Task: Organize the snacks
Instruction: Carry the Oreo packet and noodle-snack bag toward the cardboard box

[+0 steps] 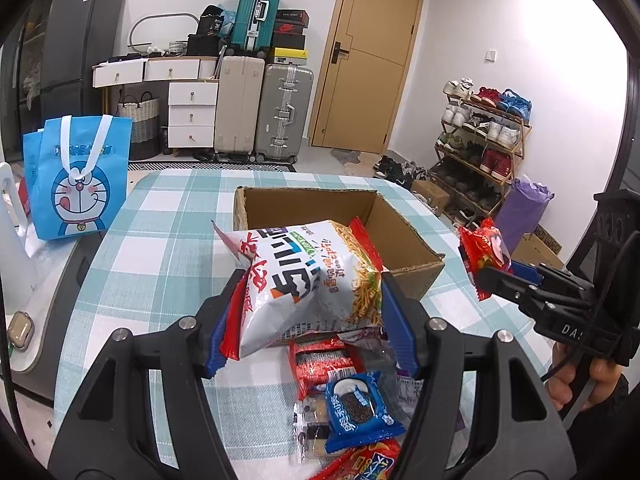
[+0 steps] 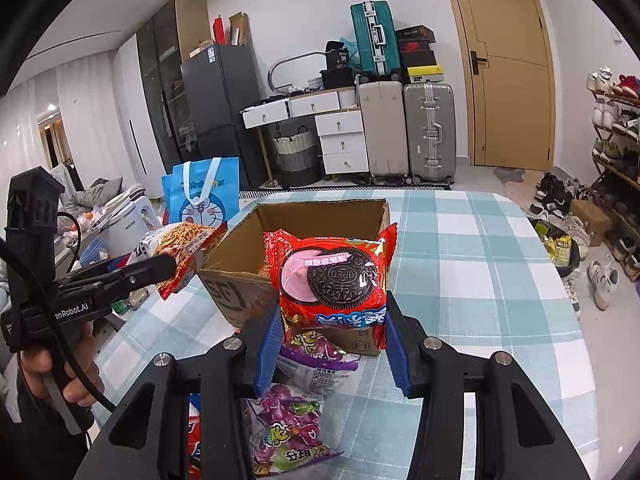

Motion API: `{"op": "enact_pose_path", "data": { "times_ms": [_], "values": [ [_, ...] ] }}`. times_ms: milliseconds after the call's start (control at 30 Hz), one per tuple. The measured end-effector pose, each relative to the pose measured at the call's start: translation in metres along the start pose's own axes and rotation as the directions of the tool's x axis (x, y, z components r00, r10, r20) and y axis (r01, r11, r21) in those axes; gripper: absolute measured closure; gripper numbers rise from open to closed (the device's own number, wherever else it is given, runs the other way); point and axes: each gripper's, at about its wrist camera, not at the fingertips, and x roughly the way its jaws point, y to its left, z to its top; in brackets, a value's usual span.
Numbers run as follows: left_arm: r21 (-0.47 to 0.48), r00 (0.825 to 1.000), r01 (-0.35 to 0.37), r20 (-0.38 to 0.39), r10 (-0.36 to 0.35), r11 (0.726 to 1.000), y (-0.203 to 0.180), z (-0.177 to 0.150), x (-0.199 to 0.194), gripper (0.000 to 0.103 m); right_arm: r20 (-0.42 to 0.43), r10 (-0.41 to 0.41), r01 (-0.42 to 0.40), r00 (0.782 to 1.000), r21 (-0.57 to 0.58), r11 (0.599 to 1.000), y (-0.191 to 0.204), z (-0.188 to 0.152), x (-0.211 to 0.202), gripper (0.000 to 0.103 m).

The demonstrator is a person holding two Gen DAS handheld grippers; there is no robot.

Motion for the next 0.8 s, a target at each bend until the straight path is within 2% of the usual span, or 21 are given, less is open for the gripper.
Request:
{"op": "enact_pose_path", "data": {
  "times_ms": [200,367,800],
  "values": [
    [-0.003,1.0,-0.014,-0.009,0.014,1.0,0.001,0.007,0.016,0.041,0.051,0.023,-0.025,0.998,0.038,0.999,-0.006,0.002,0.001,0.057],
    [0.003,0.999,-0.038,-0.013,0.038,0.999,0.0,0.013,0.03,0.041,0.036,0.004,-0.005,0.999,0.034,0.999,-0.007,0.006,0.012,0.057],
    [-0.001,0.998,-0.062,-0.034,0.062,0.998,-0.004,0.025,0.06,0.041,0.009,0.019,-0.019,1.0,0.027,0.999,-0.004,0.015,0.035,0.057]
  ]
}}
